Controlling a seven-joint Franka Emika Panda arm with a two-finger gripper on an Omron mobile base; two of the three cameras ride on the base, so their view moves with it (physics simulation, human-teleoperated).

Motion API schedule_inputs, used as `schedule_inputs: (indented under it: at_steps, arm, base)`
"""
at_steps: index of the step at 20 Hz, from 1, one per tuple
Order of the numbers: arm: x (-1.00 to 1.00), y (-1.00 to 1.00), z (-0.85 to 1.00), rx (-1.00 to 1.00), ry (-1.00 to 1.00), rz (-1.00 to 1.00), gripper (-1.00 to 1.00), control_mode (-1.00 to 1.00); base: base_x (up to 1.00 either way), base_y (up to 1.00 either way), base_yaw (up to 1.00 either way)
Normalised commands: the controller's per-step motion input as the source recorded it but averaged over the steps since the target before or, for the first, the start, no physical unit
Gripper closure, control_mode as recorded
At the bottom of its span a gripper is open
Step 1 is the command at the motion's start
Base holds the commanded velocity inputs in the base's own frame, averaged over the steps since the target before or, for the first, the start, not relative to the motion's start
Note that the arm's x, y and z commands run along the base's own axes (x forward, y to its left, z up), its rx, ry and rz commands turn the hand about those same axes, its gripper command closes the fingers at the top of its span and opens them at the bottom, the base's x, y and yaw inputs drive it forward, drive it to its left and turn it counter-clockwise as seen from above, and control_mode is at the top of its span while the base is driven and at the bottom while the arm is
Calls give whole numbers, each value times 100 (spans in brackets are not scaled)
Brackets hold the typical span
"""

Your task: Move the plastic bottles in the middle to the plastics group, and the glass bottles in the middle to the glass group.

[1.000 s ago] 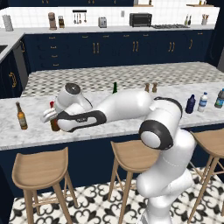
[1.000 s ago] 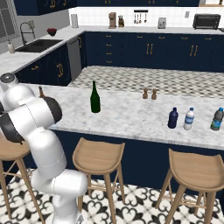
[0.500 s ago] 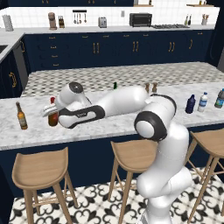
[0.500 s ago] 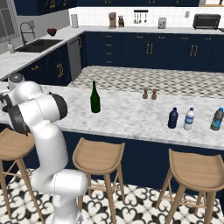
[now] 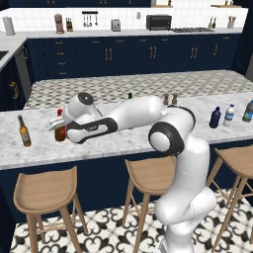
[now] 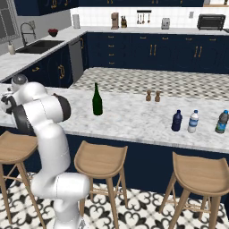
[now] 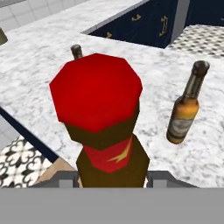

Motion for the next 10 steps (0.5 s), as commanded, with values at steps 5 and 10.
schedule_inputs:
  at_steps: [5,10]
  arm:
    - [1,14,-42,0,0,0,100,-100]
    - [0,14,-32,0,0,0,100,-100]
  base:
    - [0,0,0]
    - [0,0,0]
